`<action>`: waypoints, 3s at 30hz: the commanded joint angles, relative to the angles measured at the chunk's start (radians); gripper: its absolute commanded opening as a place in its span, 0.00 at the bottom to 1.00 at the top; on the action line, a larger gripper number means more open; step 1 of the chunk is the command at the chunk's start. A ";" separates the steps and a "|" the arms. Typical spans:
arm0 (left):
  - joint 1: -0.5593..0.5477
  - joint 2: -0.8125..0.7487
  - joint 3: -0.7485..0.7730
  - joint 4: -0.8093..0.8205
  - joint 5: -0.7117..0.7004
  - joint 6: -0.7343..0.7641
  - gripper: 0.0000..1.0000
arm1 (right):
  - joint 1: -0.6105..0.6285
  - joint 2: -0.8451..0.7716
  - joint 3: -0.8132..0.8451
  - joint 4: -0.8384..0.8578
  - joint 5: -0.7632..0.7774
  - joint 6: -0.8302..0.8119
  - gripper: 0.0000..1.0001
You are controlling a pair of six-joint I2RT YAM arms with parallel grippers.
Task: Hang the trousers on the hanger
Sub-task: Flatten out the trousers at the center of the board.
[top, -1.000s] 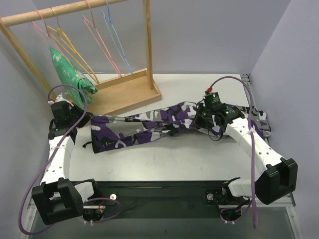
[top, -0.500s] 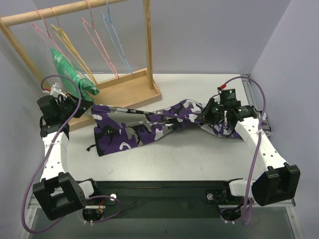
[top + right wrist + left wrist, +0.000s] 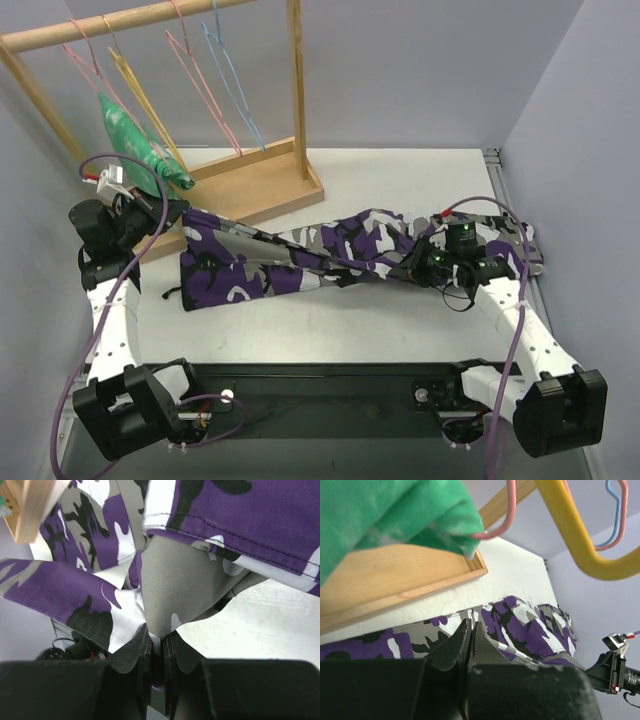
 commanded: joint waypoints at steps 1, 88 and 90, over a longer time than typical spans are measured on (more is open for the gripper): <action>0.018 -0.039 0.003 0.038 -0.054 0.094 0.00 | -0.011 -0.116 -0.088 -0.226 0.062 -0.098 0.00; 0.119 -0.128 0.229 -0.677 -0.462 0.220 0.00 | -0.321 0.635 0.847 -0.138 0.786 -0.036 0.00; 0.121 -0.145 0.177 -0.688 -0.471 0.220 0.00 | -0.280 0.709 0.898 -0.116 0.789 -0.061 0.03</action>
